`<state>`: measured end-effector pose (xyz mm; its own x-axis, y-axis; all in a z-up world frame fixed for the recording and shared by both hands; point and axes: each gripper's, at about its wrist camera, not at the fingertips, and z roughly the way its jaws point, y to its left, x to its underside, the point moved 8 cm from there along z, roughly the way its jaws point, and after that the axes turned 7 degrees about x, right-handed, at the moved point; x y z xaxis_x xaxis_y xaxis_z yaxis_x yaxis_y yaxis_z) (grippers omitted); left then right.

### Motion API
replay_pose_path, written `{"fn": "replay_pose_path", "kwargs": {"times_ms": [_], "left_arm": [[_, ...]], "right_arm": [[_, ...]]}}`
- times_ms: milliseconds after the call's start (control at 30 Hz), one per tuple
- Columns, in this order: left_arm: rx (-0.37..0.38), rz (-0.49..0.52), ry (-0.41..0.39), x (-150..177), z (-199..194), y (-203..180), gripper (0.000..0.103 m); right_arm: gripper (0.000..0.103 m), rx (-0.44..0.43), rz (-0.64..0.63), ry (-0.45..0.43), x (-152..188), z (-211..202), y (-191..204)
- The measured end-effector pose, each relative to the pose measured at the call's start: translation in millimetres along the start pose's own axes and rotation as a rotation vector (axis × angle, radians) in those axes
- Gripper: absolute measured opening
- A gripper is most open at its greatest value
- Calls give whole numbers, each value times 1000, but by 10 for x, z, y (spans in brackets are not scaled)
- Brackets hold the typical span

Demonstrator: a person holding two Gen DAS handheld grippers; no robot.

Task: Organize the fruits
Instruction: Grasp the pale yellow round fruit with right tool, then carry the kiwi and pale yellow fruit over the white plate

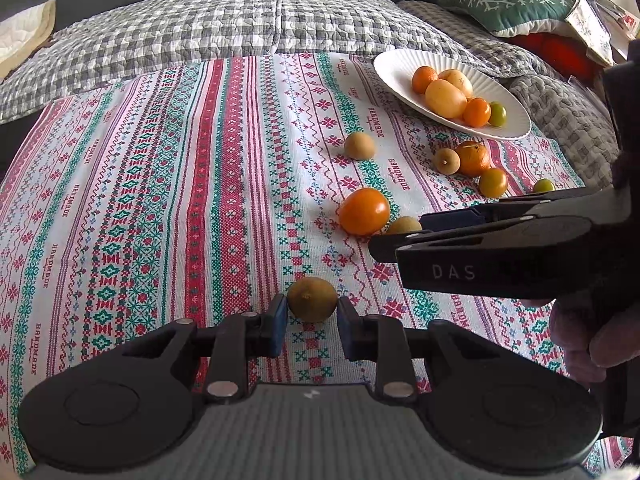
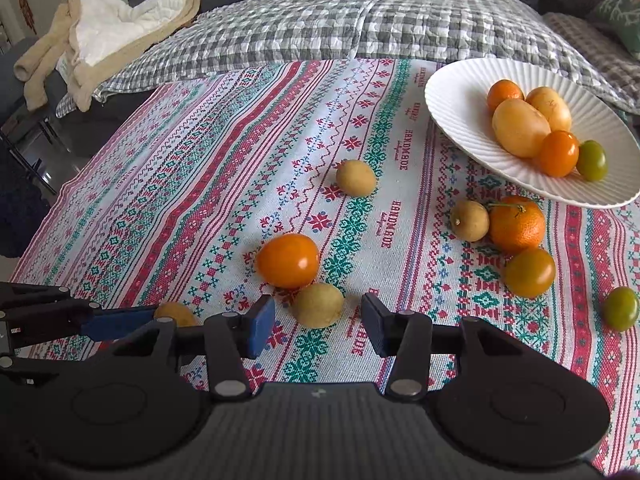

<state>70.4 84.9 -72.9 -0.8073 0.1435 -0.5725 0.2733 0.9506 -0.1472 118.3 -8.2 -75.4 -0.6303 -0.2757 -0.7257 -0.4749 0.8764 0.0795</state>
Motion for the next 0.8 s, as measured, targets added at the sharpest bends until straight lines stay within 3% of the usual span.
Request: {"fn": "replay_pose_path", "kwargs": {"times_ms": [167, 467, 800], "left_arm": [[-5, 10, 4, 18, 3, -22, 17], [5, 30, -1, -27, 18, -117, 17], [17, 44, -9, -93, 46, -263, 17]], "right_arm": [[25, 32, -31, -13, -5, 1, 26], [25, 32, -66, -20, 37, -100, 17], [25, 51, 13, -39, 78, -350, -365]]}}
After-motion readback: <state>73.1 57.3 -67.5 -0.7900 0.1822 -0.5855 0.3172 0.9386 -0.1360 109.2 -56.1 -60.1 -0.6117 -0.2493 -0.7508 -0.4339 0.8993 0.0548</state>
